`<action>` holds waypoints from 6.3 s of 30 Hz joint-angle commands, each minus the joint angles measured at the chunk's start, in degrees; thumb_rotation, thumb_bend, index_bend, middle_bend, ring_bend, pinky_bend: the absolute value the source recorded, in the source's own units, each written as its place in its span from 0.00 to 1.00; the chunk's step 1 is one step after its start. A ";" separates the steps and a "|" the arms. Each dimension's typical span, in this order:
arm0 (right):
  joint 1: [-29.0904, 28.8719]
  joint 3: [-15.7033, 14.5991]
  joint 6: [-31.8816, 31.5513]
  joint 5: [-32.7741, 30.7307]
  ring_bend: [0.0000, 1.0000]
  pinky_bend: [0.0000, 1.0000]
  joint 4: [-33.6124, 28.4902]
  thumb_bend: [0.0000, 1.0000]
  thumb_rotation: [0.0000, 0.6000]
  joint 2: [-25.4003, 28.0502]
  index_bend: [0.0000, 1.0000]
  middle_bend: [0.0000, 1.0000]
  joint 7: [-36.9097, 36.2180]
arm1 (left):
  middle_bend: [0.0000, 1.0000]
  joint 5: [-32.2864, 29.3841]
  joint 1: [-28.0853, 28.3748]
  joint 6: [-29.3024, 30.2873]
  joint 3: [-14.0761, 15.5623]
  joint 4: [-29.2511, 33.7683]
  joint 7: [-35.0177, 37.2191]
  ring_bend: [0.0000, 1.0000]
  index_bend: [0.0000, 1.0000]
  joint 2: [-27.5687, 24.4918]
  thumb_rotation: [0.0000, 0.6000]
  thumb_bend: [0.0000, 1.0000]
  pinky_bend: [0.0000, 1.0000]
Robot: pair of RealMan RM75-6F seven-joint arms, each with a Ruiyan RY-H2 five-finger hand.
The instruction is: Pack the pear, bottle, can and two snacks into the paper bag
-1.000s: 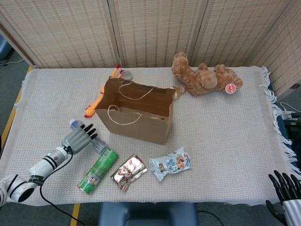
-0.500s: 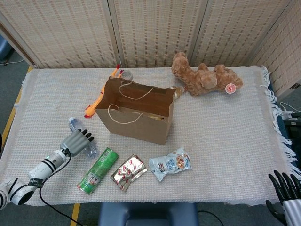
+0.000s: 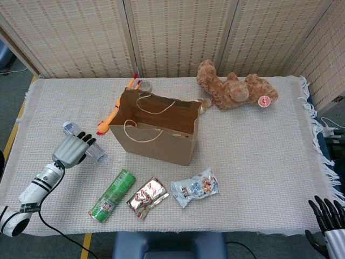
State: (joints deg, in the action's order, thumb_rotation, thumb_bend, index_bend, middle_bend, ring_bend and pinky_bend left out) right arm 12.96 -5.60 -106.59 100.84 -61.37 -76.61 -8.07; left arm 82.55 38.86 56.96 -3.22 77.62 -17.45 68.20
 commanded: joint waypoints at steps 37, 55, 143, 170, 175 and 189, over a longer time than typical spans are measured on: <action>-0.36 -0.07 0.21 0.19 0.00 0.00 0.21 0.23 1.00 0.10 0.00 0.00 -0.46 | 0.65 -12.96 12.19 8.54 -15.87 39.16 -16.66 0.58 0.65 -0.68 1.00 0.63 0.69; -0.47 -0.04 0.51 -0.04 0.00 0.00 -0.04 0.23 1.00 0.24 0.00 0.00 -0.94 | 0.21 -22.09 19.66 7.75 -15.98 36.98 -26.92 0.19 0.23 6.22 1.00 0.45 0.37; -0.03 -0.13 -0.08 0.21 0.00 0.00 0.36 0.23 1.00 -0.03 0.00 0.00 0.15 | 0.00 -12.38 -31.85 26.14 12.03 38.55 -6.24 0.00 0.00 -1.26 1.00 0.41 0.00; -0.33 -0.24 0.23 0.32 0.00 0.00 0.30 0.23 1.00 0.24 0.00 0.00 -0.69 | 0.00 -10.50 -34.85 23.71 13.03 41.81 -20.39 0.00 0.00 11.45 1.00 0.41 0.00; -0.30 -0.25 0.19 0.29 0.00 0.00 0.49 0.23 1.00 0.20 0.00 0.00 -0.97 | 0.00 -10.72 -35.12 23.31 13.75 42.45 -22.32 0.00 0.00 13.00 1.00 0.38 0.00; -0.36 -0.28 0.21 0.34 0.00 0.00 0.45 0.23 1.00 0.22 0.00 0.00 -1.09 | 0.00 -10.15 -34.27 22.58 12.83 42.67 -28.11 0.00 0.00 17.83 1.00 0.37 0.00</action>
State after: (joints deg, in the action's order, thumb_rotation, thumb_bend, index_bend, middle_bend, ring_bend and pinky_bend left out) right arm 12.60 -5.88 -106.38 101.17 -60.92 -76.39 -9.17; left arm 72.64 4.37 79.72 9.93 120.36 -45.09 85.55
